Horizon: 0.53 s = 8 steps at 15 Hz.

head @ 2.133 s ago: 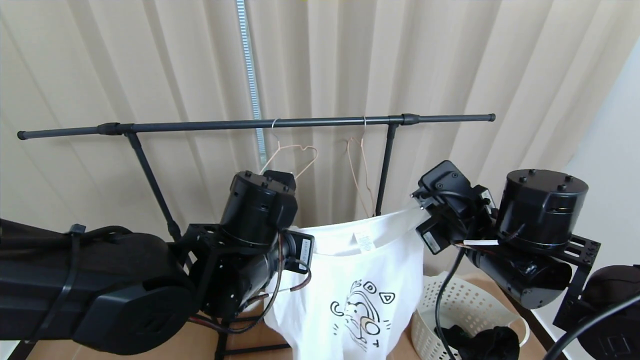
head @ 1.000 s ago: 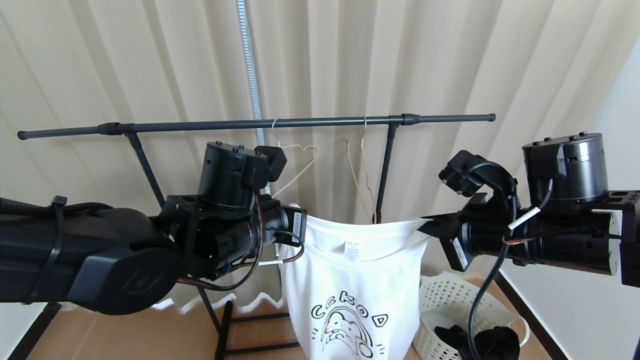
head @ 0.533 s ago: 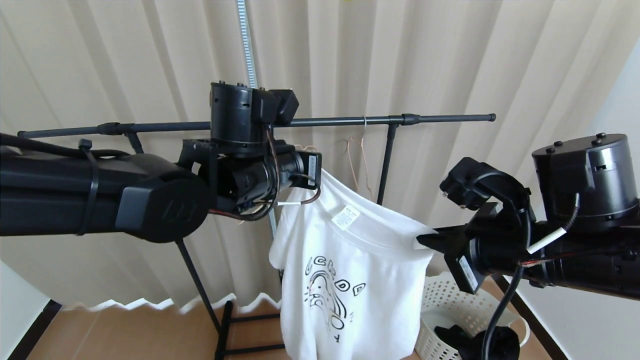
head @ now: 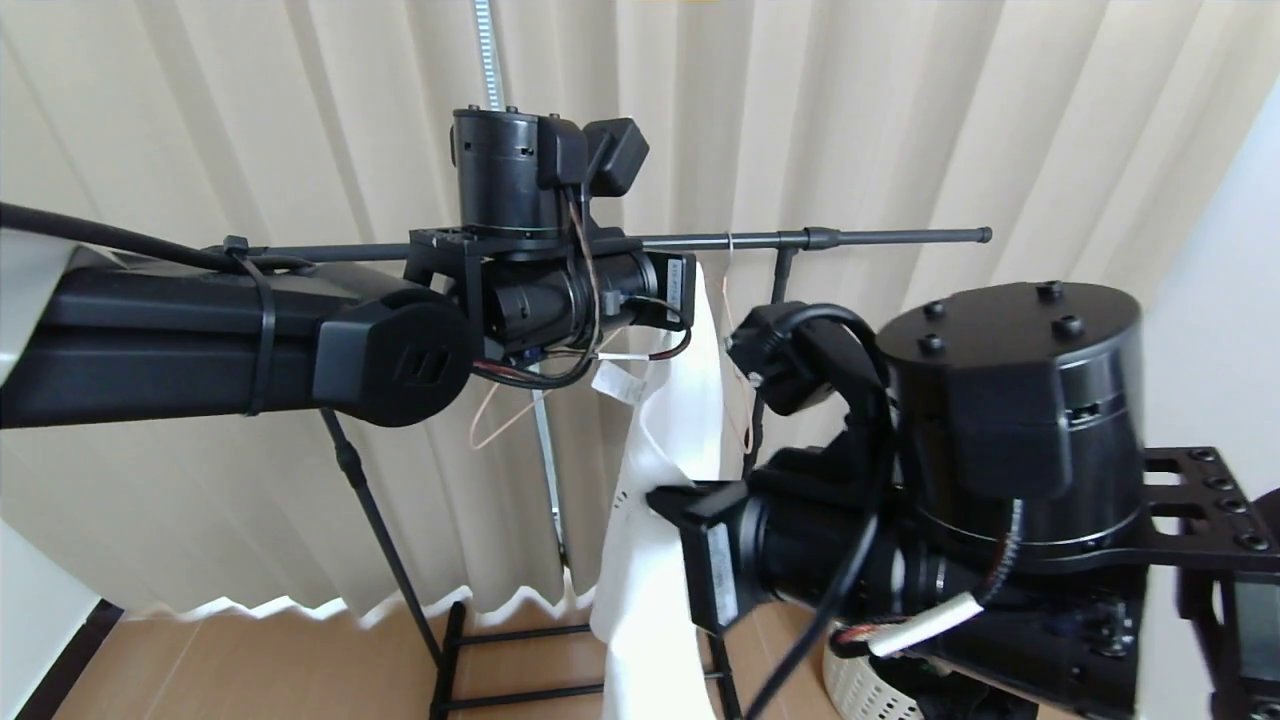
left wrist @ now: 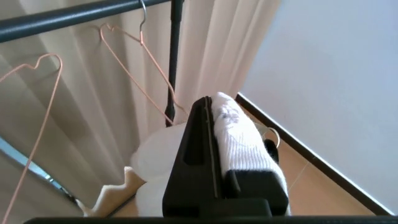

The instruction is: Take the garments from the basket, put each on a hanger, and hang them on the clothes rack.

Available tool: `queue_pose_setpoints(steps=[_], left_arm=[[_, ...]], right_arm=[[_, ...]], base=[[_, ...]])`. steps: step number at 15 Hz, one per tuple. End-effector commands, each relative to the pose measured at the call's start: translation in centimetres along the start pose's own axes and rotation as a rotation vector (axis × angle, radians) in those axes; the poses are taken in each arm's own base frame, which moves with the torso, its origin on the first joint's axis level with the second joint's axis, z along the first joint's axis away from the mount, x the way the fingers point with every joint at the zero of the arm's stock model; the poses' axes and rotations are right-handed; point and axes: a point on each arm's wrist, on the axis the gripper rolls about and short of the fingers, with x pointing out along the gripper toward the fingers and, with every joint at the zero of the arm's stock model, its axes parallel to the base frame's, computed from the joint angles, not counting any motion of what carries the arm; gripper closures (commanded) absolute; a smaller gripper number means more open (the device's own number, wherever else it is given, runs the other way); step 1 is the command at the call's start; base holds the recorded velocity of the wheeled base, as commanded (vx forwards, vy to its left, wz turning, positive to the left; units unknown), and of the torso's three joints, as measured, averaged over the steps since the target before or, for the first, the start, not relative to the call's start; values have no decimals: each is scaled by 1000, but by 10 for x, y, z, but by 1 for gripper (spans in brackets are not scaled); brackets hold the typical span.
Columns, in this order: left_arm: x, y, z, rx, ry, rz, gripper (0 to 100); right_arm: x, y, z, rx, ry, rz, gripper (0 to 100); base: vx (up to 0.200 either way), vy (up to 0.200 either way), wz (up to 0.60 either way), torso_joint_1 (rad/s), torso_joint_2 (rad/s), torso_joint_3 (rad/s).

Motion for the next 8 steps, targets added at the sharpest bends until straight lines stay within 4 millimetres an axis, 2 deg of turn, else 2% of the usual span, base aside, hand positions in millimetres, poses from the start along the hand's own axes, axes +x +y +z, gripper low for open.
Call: queue_pose_setpoints(steps=[1, 3, 5, 7, 8], left_arm=[[3, -2, 5, 1, -17, -8, 100], [3, 0, 0, -5, -3, 4, 100], [1, 12, -2, -9, 11, 40, 100], [-16, 30, 2, -15, 56, 120, 100], [-30, 38, 6, -18, 81, 161, 100]], right_arm=[[25, 12, -13, 0, 23, -2, 100], [24, 0, -7, 5, 13, -33, 100], [14, -16, -2, -40, -1, -67, 100], [-6, -47, 3, -153, 5, -143, 100], [-16, -68, 6, -220, 36, -202, 100]], base=[[0, 0, 0, 0, 0, 0], [0, 0, 0, 0, 0, 0], [0, 0, 0, 0, 0, 0], [0, 0, 0, 0, 0, 0], [0, 0, 0, 0, 0, 0]])
